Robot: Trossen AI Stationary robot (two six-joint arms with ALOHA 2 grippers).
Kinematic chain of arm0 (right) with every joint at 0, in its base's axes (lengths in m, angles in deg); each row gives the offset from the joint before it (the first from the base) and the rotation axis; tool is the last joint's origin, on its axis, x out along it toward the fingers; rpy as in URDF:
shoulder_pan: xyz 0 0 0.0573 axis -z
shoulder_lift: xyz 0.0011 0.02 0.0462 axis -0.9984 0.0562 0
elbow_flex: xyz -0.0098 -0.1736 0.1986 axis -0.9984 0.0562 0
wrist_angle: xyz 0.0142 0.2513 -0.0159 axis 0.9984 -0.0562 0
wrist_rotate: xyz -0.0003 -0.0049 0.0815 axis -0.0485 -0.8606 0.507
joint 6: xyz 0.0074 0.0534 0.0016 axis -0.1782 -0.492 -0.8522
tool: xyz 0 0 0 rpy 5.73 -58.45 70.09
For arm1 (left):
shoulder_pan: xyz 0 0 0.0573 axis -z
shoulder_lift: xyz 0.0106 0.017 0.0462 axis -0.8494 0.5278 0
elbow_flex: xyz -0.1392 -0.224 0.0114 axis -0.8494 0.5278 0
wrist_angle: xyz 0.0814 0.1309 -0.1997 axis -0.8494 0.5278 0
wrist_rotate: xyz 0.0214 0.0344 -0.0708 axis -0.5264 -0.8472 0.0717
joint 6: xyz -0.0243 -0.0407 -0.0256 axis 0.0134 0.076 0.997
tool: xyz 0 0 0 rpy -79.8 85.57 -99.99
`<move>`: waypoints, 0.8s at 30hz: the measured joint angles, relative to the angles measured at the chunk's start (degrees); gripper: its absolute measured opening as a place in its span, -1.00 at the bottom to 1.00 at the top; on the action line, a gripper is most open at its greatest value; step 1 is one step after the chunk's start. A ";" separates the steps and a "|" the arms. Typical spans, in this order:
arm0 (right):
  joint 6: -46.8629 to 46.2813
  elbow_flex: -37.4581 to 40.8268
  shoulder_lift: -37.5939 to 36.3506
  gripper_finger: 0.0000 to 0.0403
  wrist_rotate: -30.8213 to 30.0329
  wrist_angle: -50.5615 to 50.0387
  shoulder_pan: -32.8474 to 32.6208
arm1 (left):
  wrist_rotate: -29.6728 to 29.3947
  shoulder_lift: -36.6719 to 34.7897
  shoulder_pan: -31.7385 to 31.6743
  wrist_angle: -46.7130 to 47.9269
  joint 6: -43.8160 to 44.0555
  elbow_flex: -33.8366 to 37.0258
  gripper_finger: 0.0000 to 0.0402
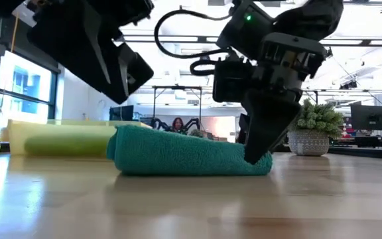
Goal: Roll microfiber towels into tight, uniform cylinder then place into a basket
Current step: Roll the blue microfiber towel
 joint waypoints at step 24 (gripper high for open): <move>-2.14 -0.09 0.00 -1.00 -0.06 0.37 1.65 | -21.19 4.92 3.36 -3.26 -2.50 -0.24 -0.06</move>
